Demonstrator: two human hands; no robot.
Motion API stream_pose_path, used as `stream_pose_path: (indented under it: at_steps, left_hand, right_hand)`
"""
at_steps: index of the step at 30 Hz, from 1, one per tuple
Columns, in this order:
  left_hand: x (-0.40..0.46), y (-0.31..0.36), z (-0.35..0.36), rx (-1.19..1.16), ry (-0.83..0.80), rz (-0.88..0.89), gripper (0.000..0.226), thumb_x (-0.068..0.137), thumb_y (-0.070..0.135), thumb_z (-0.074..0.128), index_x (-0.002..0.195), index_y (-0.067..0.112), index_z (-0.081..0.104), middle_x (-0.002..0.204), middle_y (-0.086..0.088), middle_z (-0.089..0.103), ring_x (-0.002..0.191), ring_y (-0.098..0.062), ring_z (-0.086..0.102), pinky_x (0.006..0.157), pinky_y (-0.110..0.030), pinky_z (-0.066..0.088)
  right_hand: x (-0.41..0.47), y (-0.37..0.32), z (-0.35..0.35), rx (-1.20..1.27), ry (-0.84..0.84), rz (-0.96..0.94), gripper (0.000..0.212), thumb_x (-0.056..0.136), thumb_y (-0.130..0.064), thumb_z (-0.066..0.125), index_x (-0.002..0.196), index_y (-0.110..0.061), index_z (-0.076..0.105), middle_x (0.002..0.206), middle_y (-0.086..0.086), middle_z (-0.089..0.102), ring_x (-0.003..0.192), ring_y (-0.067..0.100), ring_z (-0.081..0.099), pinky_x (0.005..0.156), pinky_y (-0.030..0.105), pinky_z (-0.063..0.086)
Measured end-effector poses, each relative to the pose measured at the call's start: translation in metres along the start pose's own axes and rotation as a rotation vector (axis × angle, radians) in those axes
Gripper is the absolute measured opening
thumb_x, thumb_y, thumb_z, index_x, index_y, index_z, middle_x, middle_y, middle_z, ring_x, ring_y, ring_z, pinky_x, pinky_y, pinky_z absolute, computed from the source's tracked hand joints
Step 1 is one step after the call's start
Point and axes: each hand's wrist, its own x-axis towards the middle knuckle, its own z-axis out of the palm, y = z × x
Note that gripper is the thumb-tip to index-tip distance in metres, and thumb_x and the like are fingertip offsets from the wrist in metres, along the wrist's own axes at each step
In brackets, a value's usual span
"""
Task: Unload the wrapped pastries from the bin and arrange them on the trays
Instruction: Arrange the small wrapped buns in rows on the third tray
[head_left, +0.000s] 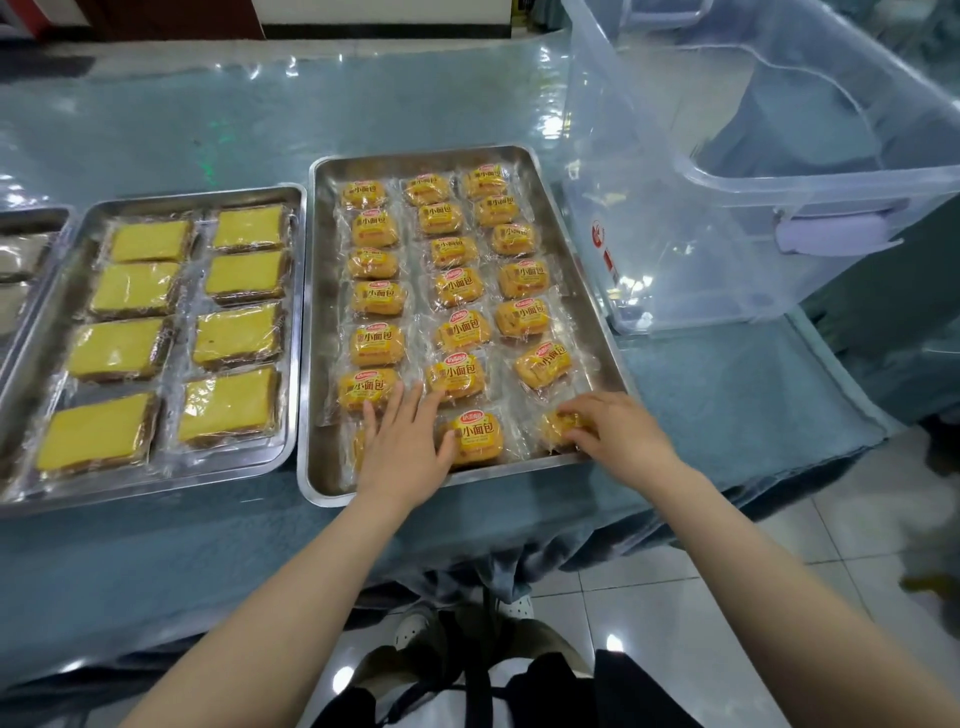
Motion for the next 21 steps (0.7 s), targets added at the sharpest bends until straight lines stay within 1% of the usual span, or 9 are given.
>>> stream_pose_path:
  at_steps: [4,8,10,12,14,16,18,19,21]
  left_hand:
    - [0.004,-0.003,0.003,0.059,-0.071,-0.008,0.068,0.089,0.063,0.019,0.149,0.032,0.009,0.159,-0.001,0.004,0.144,-0.019,-0.012,0.107,-0.048,-0.018]
    - [0.006,-0.005,0.005,0.058,-0.085,-0.004,0.072,0.086,0.068,0.015,0.149,0.034,0.010,0.159,0.000,0.004,0.143,-0.018,-0.013,0.106,-0.048,-0.019]
    - [0.006,-0.006,0.006,0.052,-0.078,-0.002,0.075,0.083,0.070,0.013,0.149,0.034,0.011,0.159,0.000,0.005,0.143,-0.018,-0.012,0.106,-0.048,-0.019]
    - [0.007,-0.006,0.007,0.041,-0.073,-0.004,0.076,0.082,0.070,0.013,0.149,0.034,0.012,0.159,0.000,0.006,0.144,-0.018,-0.012,0.107,-0.048,-0.019]
    - [0.007,-0.006,0.007,0.045,-0.078,-0.009,0.077,0.082,0.071,0.012,0.149,0.034,0.011,0.159,0.001,0.005,0.144,-0.017,-0.012,0.107,-0.048,-0.019]
    - [0.008,-0.006,0.007,0.057,-0.091,-0.013,0.076,0.083,0.071,0.013,0.149,0.034,0.008,0.159,0.001,0.003,0.143,-0.018,-0.013,0.108,-0.049,-0.018]
    - [0.008,-0.006,0.006,0.068,-0.106,-0.011,0.075,0.085,0.070,0.016,0.149,0.034,0.004,0.159,0.001,0.001,0.143,-0.019,-0.014,0.108,-0.050,-0.017]
    - [0.008,-0.005,0.006,0.071,-0.116,-0.008,0.075,0.085,0.070,0.017,0.149,0.034,0.003,0.158,0.001,-0.001,0.143,-0.019,-0.015,0.108,-0.050,-0.017]
    - [0.008,-0.005,0.005,0.074,-0.141,-0.004,0.076,0.085,0.071,0.017,0.149,0.035,-0.002,0.158,0.002,-0.005,0.142,-0.019,-0.019,0.108,-0.050,-0.018]
  right_hand:
    - [0.006,-0.012,0.007,0.109,0.136,-0.009,0.017,0.089,-0.019,0.061,0.105,-0.018,0.066,0.105,-0.006,0.057,0.097,0.016,0.054,0.079,0.023,0.038]
    - [0.004,-0.019,0.018,0.108,0.227,-0.050,0.008,0.085,-0.011,0.064,0.092,-0.016,0.063,0.096,-0.009,0.051,0.092,0.016,0.052,0.072,0.025,0.039]
    - [0.004,-0.016,0.017,0.059,0.227,-0.033,0.012,0.082,-0.014,0.068,0.092,-0.019,0.063,0.101,-0.007,0.054,0.098,0.017,0.050,0.078,0.027,0.041]
    - [0.005,-0.013,0.014,0.037,0.225,-0.013,0.024,0.079,-0.023,0.071,0.102,-0.021,0.063,0.113,-0.004,0.053,0.111,0.018,0.047,0.092,0.028,0.039]
    - [0.008,-0.016,0.012,0.047,0.255,-0.056,0.040,0.082,-0.032,0.068,0.120,-0.023,0.057,0.137,-0.001,0.045,0.132,0.020,0.033,0.107,0.032,0.026]
    - [0.013,-0.021,0.013,-0.002,0.247,-0.123,0.054,0.090,-0.033,0.058,0.140,-0.027,0.039,0.156,-0.001,0.019,0.145,0.019,0.003,0.114,0.037,0.008]
    - [0.023,-0.022,0.016,-0.161,0.137,-0.174,0.070,0.093,-0.041,0.051,0.150,-0.031,0.012,0.158,-0.003,-0.009,0.142,0.018,-0.021,0.115,0.042,-0.003]
    - [0.029,-0.022,0.018,-0.250,0.056,-0.200,0.078,0.092,-0.047,0.050,0.150,-0.033,0.001,0.156,-0.002,-0.019,0.140,0.020,-0.027,0.116,0.046,-0.006]
    - [0.042,-0.021,0.021,-0.374,-0.066,-0.256,0.090,0.087,-0.058,0.050,0.147,-0.037,-0.014,0.153,0.001,-0.031,0.135,0.024,-0.037,0.112,0.052,-0.014]
